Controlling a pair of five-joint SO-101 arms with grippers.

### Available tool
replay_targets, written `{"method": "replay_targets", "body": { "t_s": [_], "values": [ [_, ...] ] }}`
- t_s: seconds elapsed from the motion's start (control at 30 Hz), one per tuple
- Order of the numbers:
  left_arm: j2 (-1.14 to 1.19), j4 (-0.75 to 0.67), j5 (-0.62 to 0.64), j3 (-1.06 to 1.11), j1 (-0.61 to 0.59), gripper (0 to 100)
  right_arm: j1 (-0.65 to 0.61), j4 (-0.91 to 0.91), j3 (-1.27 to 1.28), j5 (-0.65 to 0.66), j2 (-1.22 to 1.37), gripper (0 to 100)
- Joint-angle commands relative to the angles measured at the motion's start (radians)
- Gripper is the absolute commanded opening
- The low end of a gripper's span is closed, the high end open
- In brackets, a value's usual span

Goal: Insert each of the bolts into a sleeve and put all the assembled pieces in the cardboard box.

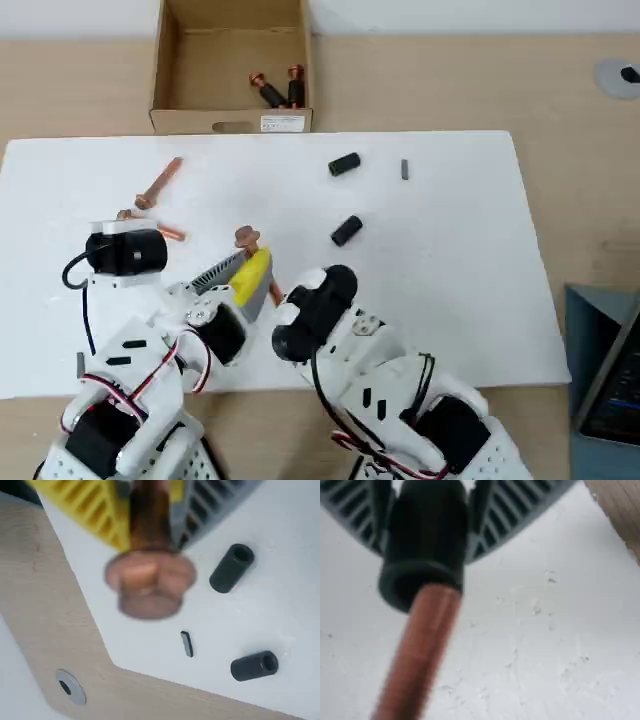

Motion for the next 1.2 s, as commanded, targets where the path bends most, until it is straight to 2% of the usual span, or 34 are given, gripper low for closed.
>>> {"method": "replay_targets", "body": {
  "t_s": [0.0,0.47,0.67,0.9,1.17],
  "values": [
    [-0.005,-0.025,0.000,-0.002,0.000,0,-0.018,-0.028,-0.021,0.009,-0.113,0.9],
    [-0.005,-0.018,-0.002,0.032,0.029,0,-0.018,-0.023,-0.024,0.009,-0.113,0.9],
    [-0.005,0.055,-0.081,0.017,0.110,0,-0.018,-0.023,-0.024,0.009,-0.113,0.9],
    [-0.007,0.183,-0.161,-0.080,0.117,0,-0.018,-0.023,-0.024,0.009,-0.113,0.9],
    [-0.007,0.265,-0.166,-0.089,0.115,0,-0.018,-0.023,-0.024,0.009,-0.113,0.9]
  ]
}}
